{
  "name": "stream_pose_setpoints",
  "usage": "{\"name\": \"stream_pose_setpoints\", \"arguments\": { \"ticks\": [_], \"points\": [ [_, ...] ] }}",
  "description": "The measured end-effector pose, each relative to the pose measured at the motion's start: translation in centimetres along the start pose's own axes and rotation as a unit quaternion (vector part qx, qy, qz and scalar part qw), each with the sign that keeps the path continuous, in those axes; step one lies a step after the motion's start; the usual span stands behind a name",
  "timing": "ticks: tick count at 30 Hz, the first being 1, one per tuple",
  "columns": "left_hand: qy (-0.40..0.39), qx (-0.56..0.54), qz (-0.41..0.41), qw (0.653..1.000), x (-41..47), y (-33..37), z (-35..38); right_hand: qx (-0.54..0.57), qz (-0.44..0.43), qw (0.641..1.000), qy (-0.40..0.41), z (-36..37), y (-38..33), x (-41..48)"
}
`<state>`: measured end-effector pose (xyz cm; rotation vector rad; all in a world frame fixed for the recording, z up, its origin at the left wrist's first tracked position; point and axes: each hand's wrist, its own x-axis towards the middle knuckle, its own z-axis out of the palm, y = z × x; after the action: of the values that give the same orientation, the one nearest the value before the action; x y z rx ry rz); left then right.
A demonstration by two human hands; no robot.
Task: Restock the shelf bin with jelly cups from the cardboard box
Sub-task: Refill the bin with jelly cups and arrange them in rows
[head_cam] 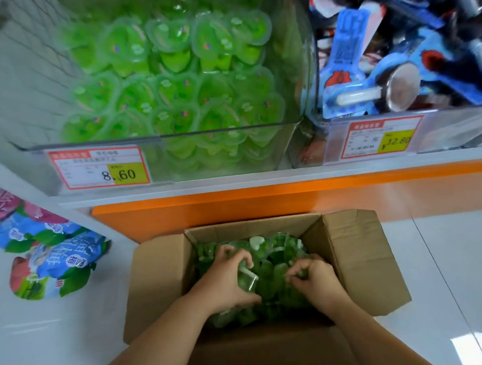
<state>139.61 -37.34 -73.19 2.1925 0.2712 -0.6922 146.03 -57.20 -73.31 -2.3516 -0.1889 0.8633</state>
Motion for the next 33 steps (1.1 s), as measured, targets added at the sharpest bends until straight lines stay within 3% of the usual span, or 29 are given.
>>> {"name": "stream_pose_setpoints", "arguments": {
  "ticks": [10,15,21,26,33],
  "points": [
    [0.053,0.072,0.09,0.992,-7.6,6.3,-5.7,-0.031,-0.159,0.986,0.046,-5.4,-6.5,-6.3],
    [0.094,0.111,0.142,0.979,-13.0,9.3,-9.1,-0.048,-0.265,0.958,0.1,-8.6,-11.8,-10.6],
    [0.176,0.101,0.217,0.955,-19.5,11.9,-13.9,-0.034,-0.368,0.923,0.109,-11.7,-17.7,-15.0],
    [0.271,0.068,0.249,0.927,-21.9,13.2,-18.5,0.0,-0.413,0.901,0.134,-13.5,-22.5,-17.0],
    [0.385,0.047,0.214,0.896,-18.7,13.2,-21.9,0.08,-0.396,0.891,0.206,-13.5,-26.8,-13.2]
  ]
}}
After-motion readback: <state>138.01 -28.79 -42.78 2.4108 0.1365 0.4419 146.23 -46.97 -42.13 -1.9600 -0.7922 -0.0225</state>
